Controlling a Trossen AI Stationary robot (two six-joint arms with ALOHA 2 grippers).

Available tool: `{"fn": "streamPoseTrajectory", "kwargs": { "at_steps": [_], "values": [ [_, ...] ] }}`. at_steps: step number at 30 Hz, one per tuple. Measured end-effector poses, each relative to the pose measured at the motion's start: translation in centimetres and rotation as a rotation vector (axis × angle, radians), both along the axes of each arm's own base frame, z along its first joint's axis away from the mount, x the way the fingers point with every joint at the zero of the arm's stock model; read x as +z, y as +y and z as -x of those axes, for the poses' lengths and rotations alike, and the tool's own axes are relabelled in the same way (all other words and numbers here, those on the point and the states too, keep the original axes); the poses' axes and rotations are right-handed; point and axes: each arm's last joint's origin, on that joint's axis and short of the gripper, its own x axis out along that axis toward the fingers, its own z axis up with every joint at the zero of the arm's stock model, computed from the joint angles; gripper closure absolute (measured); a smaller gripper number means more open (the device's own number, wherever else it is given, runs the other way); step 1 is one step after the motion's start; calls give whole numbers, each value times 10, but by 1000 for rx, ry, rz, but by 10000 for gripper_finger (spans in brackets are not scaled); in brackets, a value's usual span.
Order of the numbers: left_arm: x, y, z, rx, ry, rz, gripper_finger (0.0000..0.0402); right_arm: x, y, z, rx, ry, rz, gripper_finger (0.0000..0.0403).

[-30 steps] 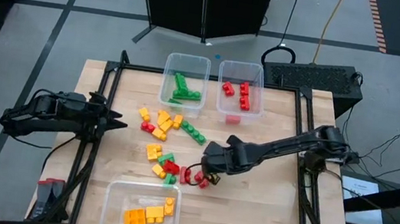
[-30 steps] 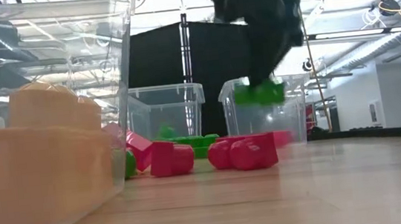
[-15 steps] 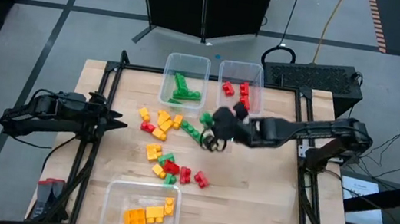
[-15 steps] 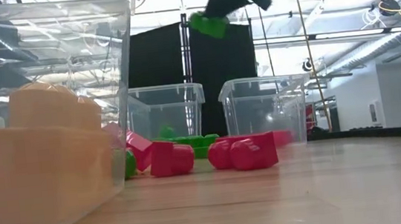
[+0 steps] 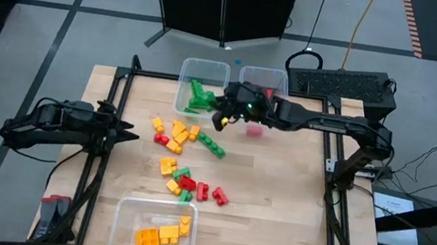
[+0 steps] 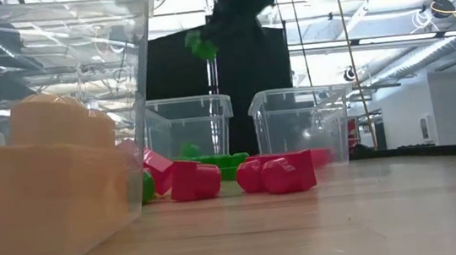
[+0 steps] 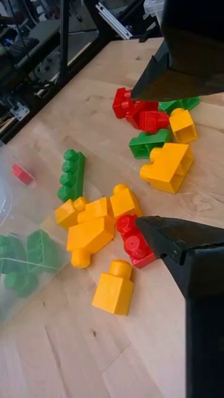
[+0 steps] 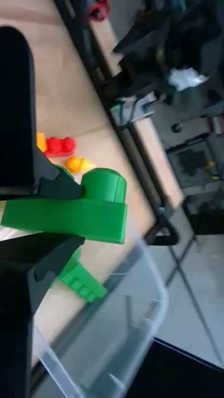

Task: Sort blocks
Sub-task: Put the green game piece into the top left transparent bin

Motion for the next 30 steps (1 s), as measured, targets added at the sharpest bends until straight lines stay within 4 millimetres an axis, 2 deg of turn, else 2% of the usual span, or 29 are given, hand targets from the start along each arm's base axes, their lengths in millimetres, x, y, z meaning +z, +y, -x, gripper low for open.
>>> {"fn": "streamPoseTrajectory", "kwargs": {
  "at_steps": [5,13,16,19,22,25,27,30],
  "values": [
    [0,0,0,0,0,0,191,-17,-22,-5,-2,33,-37,353],
    [0,0,0,1,0,0,191,-20,-41,-1,2,31,-46,228],
    [0,0,0,0,0,0,191,-18,-45,-1,32,6,-59,202],
    [0,0,0,0,0,0,191,-15,-45,-2,91,-31,-85,194],
    [0,0,0,1,0,0,191,-7,-36,-1,259,-88,-164,198],
    [0,0,0,1,0,0,191,3,-10,3,399,-83,-239,207],
    [0,0,0,0,0,0,191,-2,10,5,433,20,-243,215],
    [0,0,0,0,0,0,191,-26,33,12,405,288,-234,227]
  ]
}}
